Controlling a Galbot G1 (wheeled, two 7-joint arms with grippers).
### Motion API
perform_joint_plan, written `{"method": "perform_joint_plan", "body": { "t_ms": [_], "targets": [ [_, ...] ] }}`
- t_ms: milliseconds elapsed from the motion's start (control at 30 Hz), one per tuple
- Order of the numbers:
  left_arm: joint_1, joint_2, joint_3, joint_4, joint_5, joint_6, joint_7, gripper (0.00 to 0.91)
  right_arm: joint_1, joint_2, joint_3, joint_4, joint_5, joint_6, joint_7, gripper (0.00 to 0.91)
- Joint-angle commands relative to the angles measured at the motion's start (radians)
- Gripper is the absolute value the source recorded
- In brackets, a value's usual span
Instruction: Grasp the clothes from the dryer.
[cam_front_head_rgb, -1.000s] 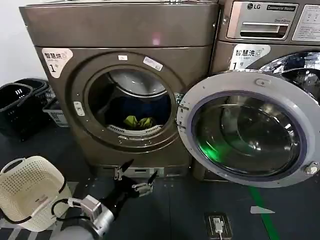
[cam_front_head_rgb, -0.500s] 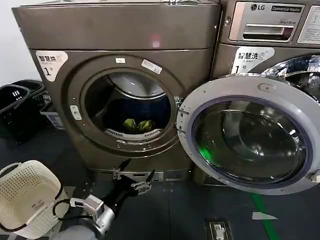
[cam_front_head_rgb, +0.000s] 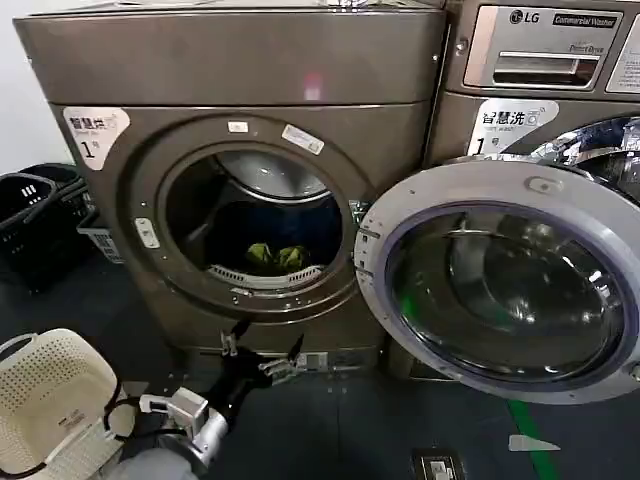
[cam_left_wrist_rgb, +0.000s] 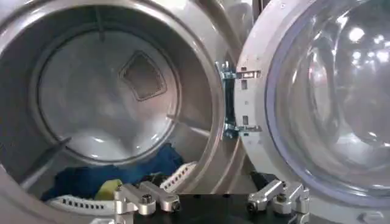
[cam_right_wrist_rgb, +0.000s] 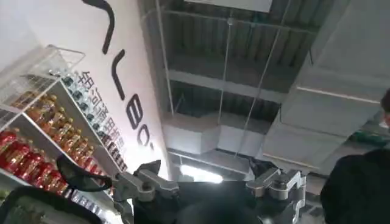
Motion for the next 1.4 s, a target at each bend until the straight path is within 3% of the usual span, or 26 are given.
{"method": "perform_joint_plan", "body": {
  "t_ms": [33,1400],
  "targets": [
    [0.000,0.001,-0.001,0.003,0.011,-0.003,0.001,0.907,0.001,-0.002,-0.005,0.004,-0.002,-0.001,-0.001,0.907],
    [-0.017,-0.003,0.006,0.017,0.013,-0.003,-0.004,0.907,-0.004,0.001,-0.009,0.028,0.003,-0.004,-0.028,0.907]
  ]
}}
